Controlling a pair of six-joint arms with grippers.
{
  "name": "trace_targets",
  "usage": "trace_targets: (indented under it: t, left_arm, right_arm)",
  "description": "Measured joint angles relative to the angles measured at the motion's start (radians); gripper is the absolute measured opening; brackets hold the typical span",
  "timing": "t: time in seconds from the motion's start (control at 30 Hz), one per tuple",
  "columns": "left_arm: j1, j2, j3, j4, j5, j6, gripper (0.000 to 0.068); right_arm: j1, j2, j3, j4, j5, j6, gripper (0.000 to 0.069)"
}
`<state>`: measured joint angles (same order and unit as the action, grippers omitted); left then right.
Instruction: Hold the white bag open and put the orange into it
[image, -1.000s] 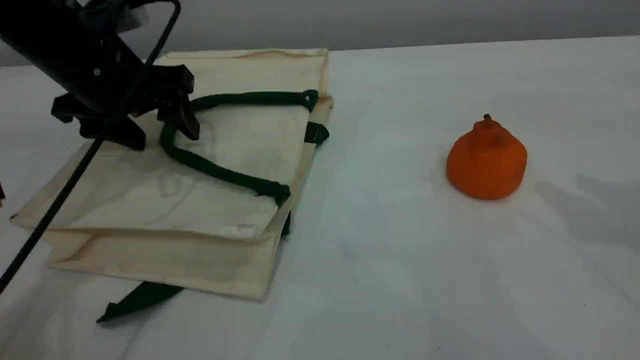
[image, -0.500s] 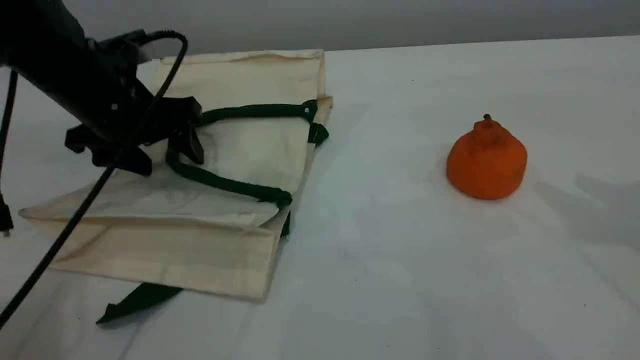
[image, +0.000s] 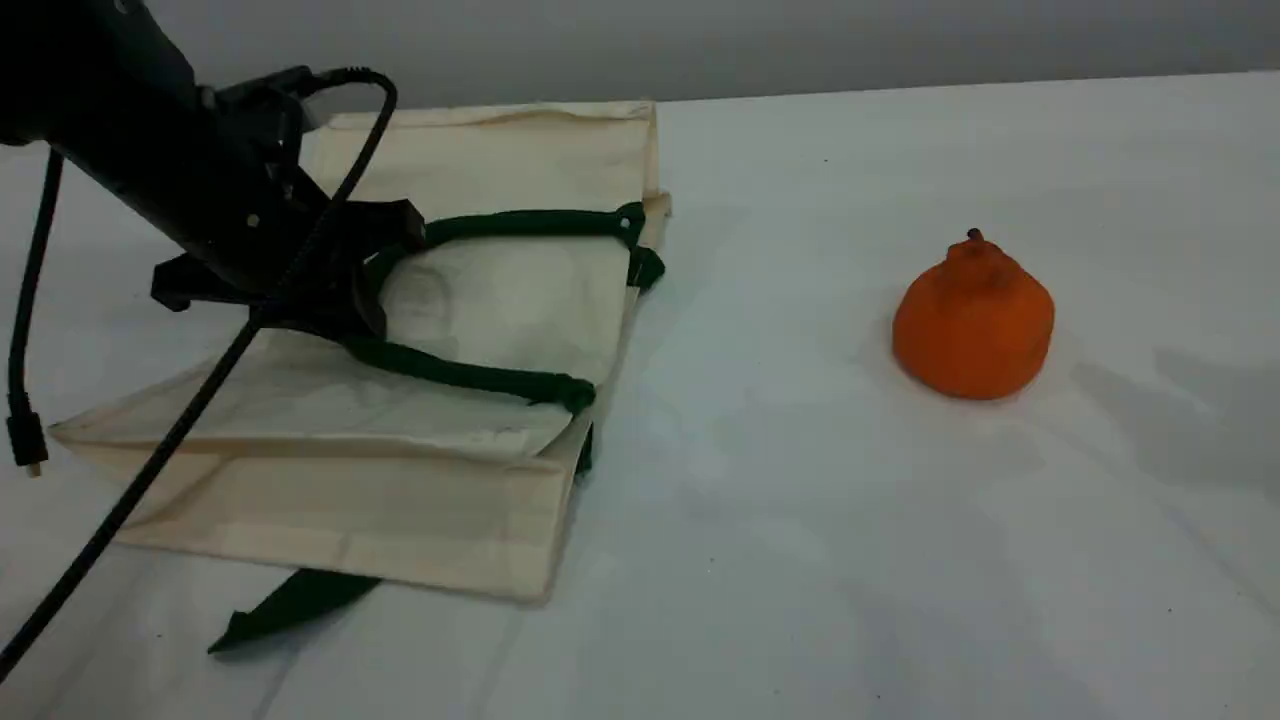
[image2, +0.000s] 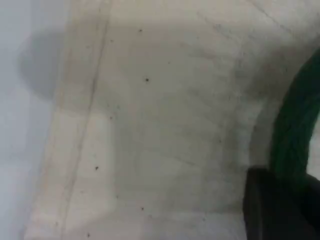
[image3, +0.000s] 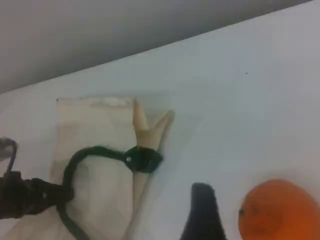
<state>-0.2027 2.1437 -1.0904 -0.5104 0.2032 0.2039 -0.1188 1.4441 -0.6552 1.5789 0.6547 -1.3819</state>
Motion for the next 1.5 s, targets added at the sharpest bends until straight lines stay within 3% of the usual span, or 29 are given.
trace_targets:
  t: [0.23,0.37,0.87,1.2,1.5]
  left_arm:
    - [0.0,-0.059,0.0,0.015,0.069,0.007,0.0076]
    - [0.0,-0.144,0.0,0.015,0.126,0.061,0.0076]
    - [0.0,-0.536,-0.022,0.015,0.353,0.161,0.0076]
    - [-0.086,-0.622,-0.181,0.018,0.58,0.188,0.0076]
    - [-0.151,-0.621,-0.244,0.015,0.635,0.208,0.0076]
  right_arm:
    - [0.0,0.066,0.0,0.001,-0.008,0.0,0.0496]
    - [0.019,0.113,0.0,0.011,-0.023,-0.023,0.0494]
    - [0.307,0.208,-0.001,0.168,-0.351,-0.184,0.0494]
    - [0.339,0.35,-0.056,0.168,-0.401,-0.19,0.0494]
    - [0.339,0.384,-0.107,0.166,-0.371,-0.187,0.0494]
